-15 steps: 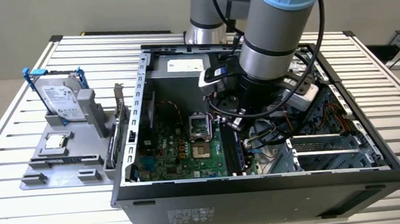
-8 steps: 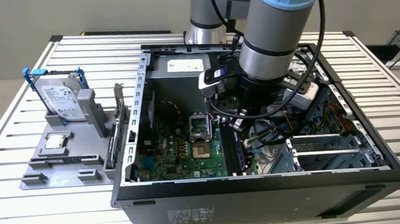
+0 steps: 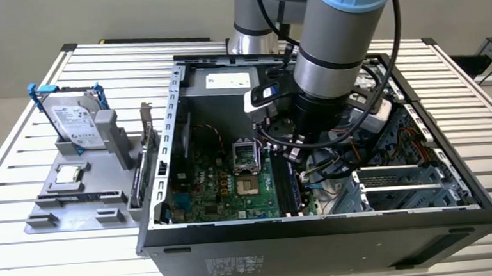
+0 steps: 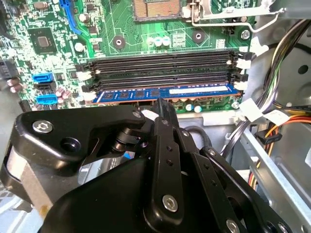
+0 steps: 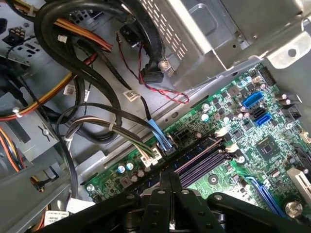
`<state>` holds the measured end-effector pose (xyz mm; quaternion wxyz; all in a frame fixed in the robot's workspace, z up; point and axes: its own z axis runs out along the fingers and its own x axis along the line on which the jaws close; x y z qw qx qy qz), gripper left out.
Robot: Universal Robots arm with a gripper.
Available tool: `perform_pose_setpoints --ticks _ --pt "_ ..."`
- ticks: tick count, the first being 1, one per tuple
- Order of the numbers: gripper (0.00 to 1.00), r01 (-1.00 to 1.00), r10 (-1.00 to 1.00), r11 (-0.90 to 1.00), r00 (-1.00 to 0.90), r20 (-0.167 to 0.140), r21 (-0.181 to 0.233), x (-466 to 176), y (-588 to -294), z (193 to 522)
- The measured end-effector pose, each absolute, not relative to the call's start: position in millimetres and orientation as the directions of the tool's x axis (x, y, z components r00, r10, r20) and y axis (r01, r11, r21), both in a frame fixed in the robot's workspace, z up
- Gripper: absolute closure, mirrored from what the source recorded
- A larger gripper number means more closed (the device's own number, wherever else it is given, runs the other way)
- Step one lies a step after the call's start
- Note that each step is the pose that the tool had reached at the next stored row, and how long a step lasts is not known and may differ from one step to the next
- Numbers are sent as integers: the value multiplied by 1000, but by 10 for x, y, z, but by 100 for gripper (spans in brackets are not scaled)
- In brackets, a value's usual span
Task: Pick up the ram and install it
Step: 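Press down the ram until it locks into place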
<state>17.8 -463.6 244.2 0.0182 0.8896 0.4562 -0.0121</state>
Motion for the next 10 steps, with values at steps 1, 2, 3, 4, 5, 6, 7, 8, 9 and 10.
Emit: perform_pose_setpoints --ticks 1,2,3,4,5,6,7,8,9,10 --pt "100 816 815 -577 578 -38 21 178 -4636 2442" --pt "100 821 820 -571 572 -38 21 177 -4636 2441" --pt "100 824 824 -566 566 -38 21 177 -4636 2441" --pt "100 828 827 -560 560 -38 21 177 -4636 2441" --pt "100 832 832 -554 554 -38 21 176 -4636 2441" --pt "100 836 836 -548 548 -38 21 176 -4636 2441" --pt "100 840 839 -542 542 -38 21 176 -4636 2441" --pt "100 844 843 -536 536 -38 21 176 -4636 2442" --pt "100 848 847 -530 530 -38 21 175 -4636 2442" --pt "100 852 851 -524 524 -38 21 175 -4636 2442"
